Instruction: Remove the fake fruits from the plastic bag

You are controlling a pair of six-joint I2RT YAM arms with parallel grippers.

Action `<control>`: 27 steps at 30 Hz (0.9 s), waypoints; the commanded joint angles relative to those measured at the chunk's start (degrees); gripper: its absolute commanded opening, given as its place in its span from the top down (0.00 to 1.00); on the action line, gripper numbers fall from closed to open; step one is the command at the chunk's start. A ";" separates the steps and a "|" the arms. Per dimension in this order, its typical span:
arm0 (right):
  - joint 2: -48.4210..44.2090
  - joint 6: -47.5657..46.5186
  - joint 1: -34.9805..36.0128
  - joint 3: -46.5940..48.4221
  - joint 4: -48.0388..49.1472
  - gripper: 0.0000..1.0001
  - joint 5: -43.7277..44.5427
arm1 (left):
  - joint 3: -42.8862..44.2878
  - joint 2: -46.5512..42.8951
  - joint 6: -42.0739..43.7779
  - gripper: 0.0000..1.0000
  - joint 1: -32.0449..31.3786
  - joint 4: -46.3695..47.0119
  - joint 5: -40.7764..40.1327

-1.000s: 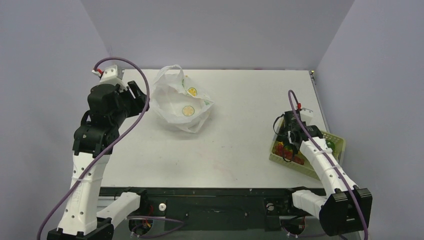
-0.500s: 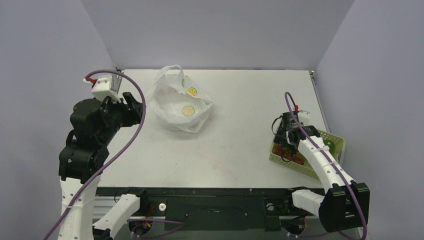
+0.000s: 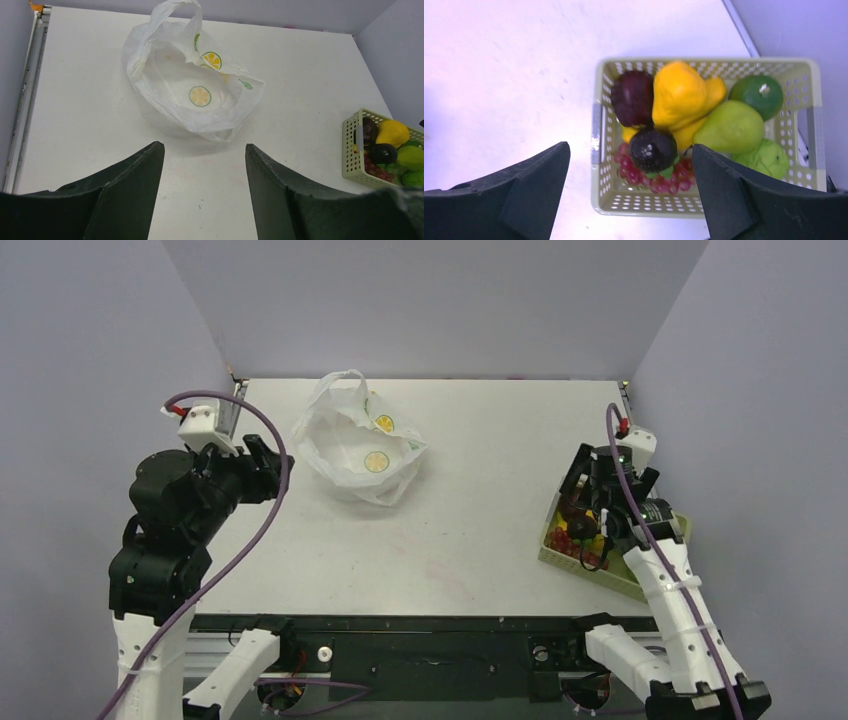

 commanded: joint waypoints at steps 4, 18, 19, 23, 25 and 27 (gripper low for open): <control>-10.73 -3.79 0.94 4.19 8.21 0.12 -0.30 | -1.79 -6.50 -4.79 0.42 0.17 6.14 1.25; -26.55 -3.28 0.99 7.94 11.39 0.11 6.94 | 2.29 -12.41 -2.06 0.39 -7.38 12.38 -8.58; -27.75 -2.75 0.99 7.51 11.64 0.11 7.15 | 2.41 -12.46 -1.88 0.39 -7.62 12.47 -9.05; -30.18 -2.26 0.99 5.89 12.08 0.11 7.04 | 1.38 -13.29 -2.05 0.39 -7.86 13.73 -9.75; -30.56 -3.25 0.99 5.64 12.18 0.11 6.89 | 0.05 -14.02 -2.66 0.39 -7.87 15.07 -9.26; -30.65 -4.08 1.32 5.59 12.17 0.11 6.79 | -0.82 -14.50 -3.14 0.40 -7.87 15.58 -8.84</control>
